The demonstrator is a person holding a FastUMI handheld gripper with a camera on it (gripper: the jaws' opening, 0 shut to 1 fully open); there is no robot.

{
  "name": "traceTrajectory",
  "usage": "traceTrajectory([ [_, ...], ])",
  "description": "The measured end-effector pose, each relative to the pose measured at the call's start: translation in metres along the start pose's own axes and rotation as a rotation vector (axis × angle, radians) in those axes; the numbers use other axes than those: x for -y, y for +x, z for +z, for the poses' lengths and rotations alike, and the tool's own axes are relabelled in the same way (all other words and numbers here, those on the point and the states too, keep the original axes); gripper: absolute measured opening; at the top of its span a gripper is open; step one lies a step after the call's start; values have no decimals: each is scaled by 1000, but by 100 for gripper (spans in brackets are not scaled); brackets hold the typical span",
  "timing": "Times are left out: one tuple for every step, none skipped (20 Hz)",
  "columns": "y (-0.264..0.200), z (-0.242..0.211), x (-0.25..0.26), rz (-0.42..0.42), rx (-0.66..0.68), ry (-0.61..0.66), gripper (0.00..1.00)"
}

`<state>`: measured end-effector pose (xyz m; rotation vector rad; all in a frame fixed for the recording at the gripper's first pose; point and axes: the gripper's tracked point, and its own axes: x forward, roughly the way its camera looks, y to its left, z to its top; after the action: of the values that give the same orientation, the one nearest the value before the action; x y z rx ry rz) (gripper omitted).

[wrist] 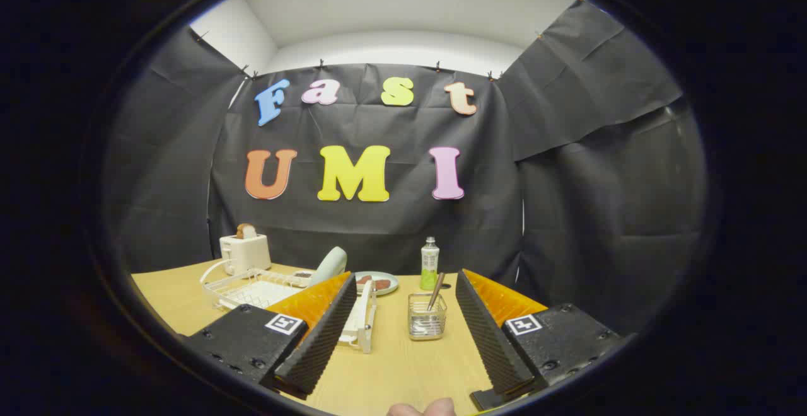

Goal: Take the plate from the dish rack, then take the spoon from the basket and place it into the plate.

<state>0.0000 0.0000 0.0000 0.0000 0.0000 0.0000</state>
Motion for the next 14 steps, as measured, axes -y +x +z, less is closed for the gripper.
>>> traceTrajectory([
  [1,0,-1,0,5,0,100],
  [0,-1,-2,8,8,-7,100],
  [-1,-1,-5,15,8,-16,100],
  [-1,-2,-4,15,7,-18,100],
  [-2,-2,-3,18,7,-11,100],
  [-1,-4,-5,22,3,-3,100],
  [-2,-5,-4,25,-1,6,100],
  [-1,-6,-3,24,-4,14,100],
  [-1,-6,-1,20,-6,17,100],
  [-2,-7,0,18,-7,16,100],
  [-3,-6,0,18,-7,15,100],
  [-3,-6,-1,16,-8,14,100],
  [-3,-5,0,15,-5,14,100],
  [-3,-4,0,14,-1,15,100],
])
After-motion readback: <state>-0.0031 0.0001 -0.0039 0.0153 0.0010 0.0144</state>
